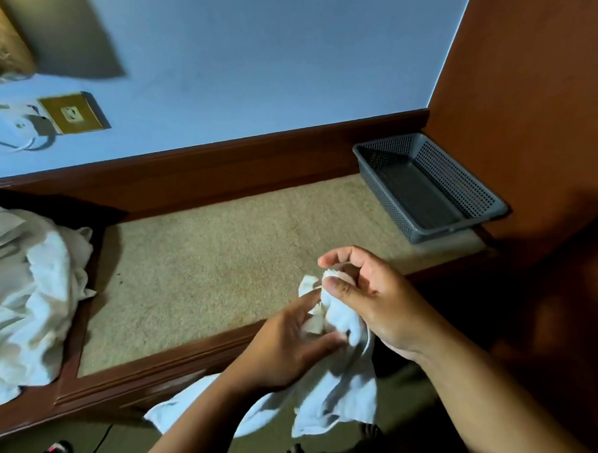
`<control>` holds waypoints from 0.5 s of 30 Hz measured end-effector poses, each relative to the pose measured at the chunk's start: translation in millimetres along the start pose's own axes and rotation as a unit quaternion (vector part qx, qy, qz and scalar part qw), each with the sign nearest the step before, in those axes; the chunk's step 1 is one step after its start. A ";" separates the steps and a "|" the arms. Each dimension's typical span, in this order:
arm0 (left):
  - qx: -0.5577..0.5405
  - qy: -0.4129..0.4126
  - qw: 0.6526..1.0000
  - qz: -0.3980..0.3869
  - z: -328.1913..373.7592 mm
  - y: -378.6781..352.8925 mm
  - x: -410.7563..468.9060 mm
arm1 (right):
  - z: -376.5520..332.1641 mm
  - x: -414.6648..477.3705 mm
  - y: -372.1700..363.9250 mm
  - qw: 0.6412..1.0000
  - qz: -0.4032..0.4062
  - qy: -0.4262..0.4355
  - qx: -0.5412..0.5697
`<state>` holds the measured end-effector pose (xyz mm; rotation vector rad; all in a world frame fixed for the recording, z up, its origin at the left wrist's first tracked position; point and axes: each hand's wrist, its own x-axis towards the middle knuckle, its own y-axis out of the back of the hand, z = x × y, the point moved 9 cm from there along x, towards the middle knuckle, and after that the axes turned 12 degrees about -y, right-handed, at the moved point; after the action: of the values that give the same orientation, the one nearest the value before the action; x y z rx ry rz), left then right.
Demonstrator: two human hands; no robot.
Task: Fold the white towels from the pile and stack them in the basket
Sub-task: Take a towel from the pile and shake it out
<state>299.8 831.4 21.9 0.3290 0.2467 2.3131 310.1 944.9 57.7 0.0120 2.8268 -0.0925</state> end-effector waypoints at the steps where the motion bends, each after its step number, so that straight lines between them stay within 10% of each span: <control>1: 0.052 0.000 0.998 0.018 -1.1 4.8 0.8 | -2.4 -2.3 -1.2 1.000 -0.004 0.010 -0.004; 9: 0.119 0.046 0.977 0.172 6.3 64.5 -12.6 | 21.4 4.4 19.0 0.951 0.096 0.002 -0.295; 15: 0.140 0.072 0.958 0.238 19.5 81.6 -23.4 | 45.0 -3.1 -2.6 0.982 0.093 0.033 -0.163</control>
<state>266.3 760.2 59.1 0.3941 0.6312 2.7868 326.8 939.4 16.0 0.2092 2.8537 0.4190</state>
